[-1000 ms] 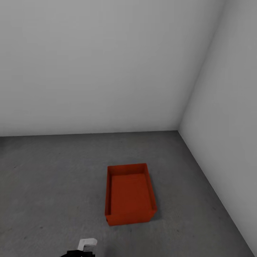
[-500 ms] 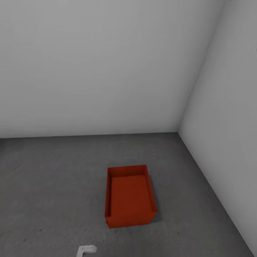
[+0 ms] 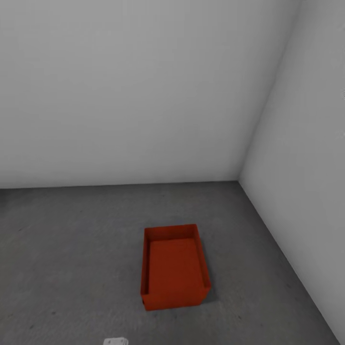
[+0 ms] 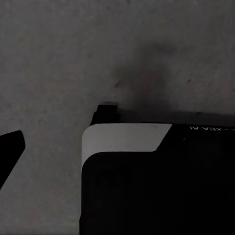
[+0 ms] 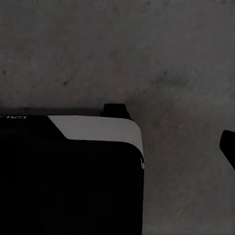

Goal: Move the two storage containers from the living room to the garage. In the garage, place one container on the floor and stack the other container on top of it (either order is fine).

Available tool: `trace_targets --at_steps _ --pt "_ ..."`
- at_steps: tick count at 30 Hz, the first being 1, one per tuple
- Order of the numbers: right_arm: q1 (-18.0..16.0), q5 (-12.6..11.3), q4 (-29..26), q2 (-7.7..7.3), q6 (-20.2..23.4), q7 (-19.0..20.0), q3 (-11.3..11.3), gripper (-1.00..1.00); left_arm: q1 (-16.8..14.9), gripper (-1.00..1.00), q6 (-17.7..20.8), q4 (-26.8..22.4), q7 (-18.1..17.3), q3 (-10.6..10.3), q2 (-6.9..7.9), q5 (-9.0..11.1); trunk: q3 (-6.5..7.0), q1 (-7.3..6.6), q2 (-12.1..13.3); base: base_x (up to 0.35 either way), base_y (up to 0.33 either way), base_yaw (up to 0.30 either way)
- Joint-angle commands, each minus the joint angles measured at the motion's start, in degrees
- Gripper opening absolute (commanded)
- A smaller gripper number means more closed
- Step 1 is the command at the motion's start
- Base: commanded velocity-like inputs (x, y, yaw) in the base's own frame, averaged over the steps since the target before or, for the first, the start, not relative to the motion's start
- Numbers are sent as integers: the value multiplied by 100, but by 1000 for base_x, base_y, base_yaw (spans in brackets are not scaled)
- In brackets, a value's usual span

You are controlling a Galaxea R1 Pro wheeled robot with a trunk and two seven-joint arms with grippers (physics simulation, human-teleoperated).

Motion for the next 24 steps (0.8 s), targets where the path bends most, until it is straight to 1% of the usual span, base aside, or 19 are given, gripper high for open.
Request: trace_targets --at_steps 1,9,17,20,24 --pt "-3 -57 8 3 -21 -10 48 100 2 100 20 -2 18 -10 -1 39 4 0 -3 0 0 0" --pt "-3 -61 8 8 -21 -10 48 100 14 100 20 -2 18 -12 -1 39 76 0 -3 0 0 0" --pt "-3 -61 8 12 -21 -10 48 100 93 100 20 -2 18 -15 -6 31 148 0 -3 0 0 0" --pt "-3 -61 51 15 -19 -10 48 100 173 100 20 -2 18 -14 -2 28 174 0 -3 0 0 0" --pt "111 -50 100 19 -26 -10 48 100 236 100 21 -2 18 -13 5 22 205 0 -3 0 0 0"
